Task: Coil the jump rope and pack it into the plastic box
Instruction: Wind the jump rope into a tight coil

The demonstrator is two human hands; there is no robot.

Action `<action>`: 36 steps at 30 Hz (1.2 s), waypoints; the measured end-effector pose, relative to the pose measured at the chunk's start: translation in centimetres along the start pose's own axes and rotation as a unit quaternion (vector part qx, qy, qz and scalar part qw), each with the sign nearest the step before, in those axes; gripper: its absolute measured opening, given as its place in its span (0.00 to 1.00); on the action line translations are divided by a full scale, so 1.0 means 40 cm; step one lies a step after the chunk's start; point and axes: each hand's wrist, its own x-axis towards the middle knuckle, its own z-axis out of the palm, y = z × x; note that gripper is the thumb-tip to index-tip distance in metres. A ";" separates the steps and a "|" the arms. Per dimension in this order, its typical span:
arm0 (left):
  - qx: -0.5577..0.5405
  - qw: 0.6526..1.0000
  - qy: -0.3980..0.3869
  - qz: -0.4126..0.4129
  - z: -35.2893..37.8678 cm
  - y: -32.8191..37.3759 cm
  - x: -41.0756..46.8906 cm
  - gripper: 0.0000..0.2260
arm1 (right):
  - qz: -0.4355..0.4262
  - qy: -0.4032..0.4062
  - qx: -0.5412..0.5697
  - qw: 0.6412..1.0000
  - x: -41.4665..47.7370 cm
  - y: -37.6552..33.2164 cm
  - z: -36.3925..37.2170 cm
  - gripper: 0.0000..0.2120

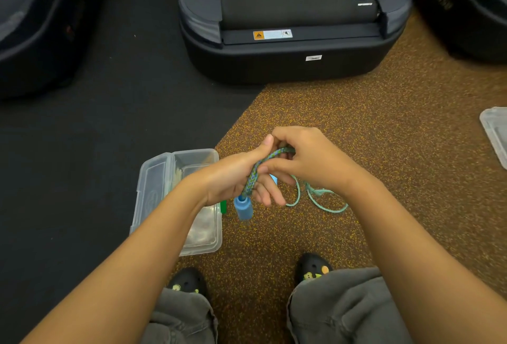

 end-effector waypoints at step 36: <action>-0.230 0.933 0.205 0.184 -0.046 0.006 0.007 0.14 | 0.115 -0.212 -0.111 0.964 -0.002 -0.004 0.068 0.10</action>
